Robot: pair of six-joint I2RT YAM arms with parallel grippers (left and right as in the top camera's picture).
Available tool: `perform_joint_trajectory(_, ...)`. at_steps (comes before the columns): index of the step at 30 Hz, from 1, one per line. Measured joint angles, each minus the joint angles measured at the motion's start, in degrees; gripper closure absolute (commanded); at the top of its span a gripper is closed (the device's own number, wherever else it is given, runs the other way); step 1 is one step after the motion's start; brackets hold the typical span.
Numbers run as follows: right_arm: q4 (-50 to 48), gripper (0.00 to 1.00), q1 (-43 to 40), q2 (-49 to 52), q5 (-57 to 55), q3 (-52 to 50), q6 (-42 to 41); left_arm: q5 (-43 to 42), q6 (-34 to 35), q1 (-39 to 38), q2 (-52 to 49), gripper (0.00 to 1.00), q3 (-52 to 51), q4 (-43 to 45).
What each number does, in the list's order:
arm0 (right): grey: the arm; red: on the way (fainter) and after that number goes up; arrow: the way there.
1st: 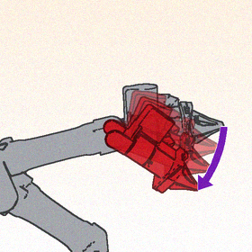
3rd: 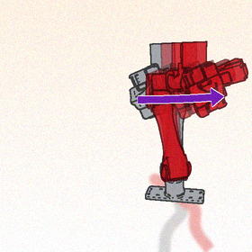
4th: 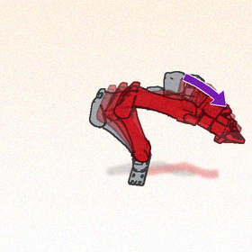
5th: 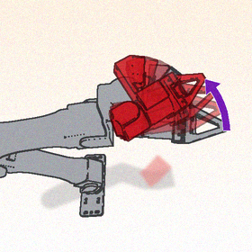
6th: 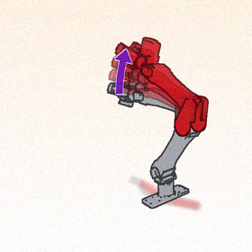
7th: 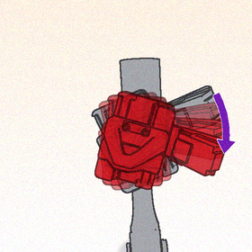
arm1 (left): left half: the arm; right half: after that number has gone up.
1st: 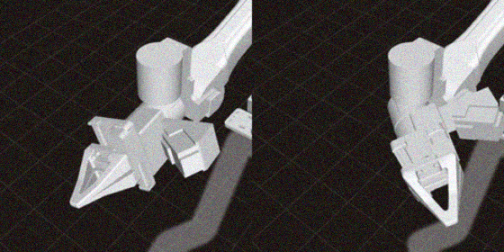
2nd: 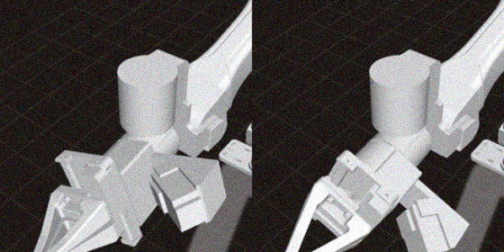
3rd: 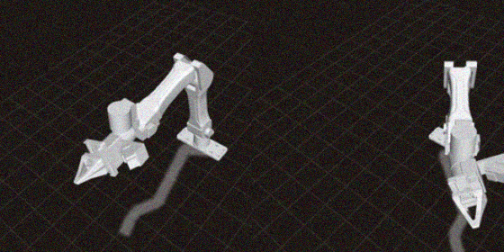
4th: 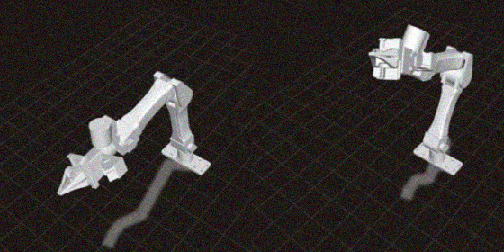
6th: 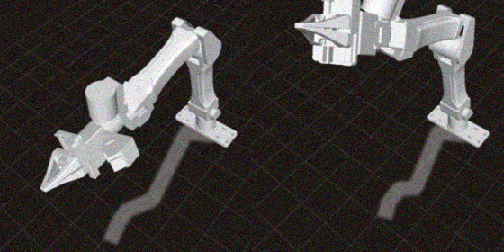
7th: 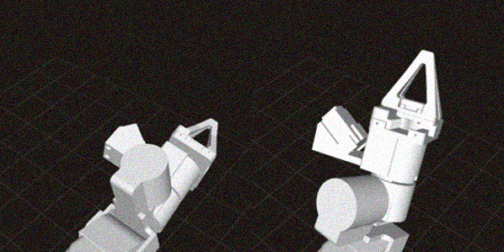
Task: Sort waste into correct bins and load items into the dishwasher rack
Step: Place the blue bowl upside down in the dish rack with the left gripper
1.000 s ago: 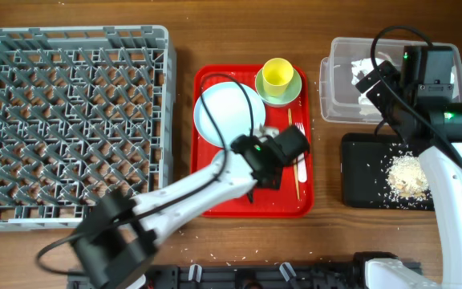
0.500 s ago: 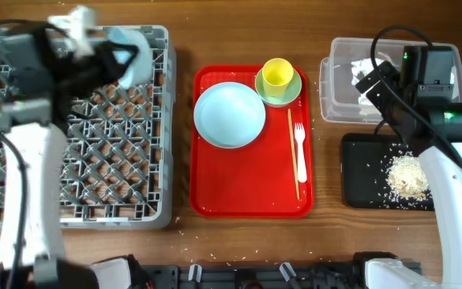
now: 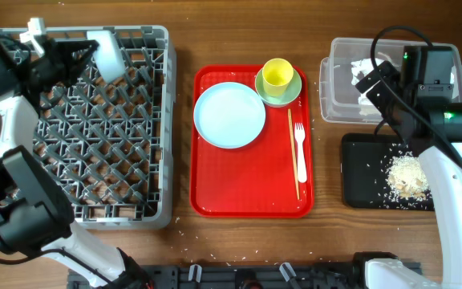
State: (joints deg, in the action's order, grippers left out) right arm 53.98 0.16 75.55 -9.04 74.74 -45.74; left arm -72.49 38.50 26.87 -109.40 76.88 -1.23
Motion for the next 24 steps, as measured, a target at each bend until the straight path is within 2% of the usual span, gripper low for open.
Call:
perform_joint_trajectory(5,0.0,0.00,0.0,0.0,0.0,0.0,0.0,0.5,0.3,0.5,-3.1,0.96,0.0,0.3)
perform_joint_trajectory(10,0.0,0.00,0.0,0.0,0.0,0.0,0.0,-0.5,0.9,4.4,-4.7,0.95,0.0,-0.9)
perform_joint_trajectory(12,0.0,0.00,0.0,0.0,0.0,0.0,0.0,-0.3,0.9,6.0,-5.2,0.93,0.0,-2.1)
perform_joint_trajectory(15,0.0,0.00,0.0,0.0,0.0,0.0,0.0,1.1,0.9,9.4,-6.0,0.79,0.0,-3.1)
perform_joint_trajectory(18,0.0,0.00,0.0,0.0,0.0,0.0,0.0,1.7,0.9,11.9,-6.0,0.75,0.0,-3.1)
perform_joint_trajectory(20,0.0,0.00,0.0,0.0,0.0,0.0,0.0,1.9,0.9,12.8,-5.7,0.82,0.0,-3.1)
perform_joint_trajectory(22,0.0,0.00,0.0,0.0,0.0,0.0,0.0,2.2,0.6,13.0,-3.8,0.96,-0.1,-3.9)
perform_joint_trajectory(24,0.0,0.00,0.0,0.0,0.0,0.0,0.0,3.1,-1.8,11.7,1.1,0.96,0.0,-7.3)
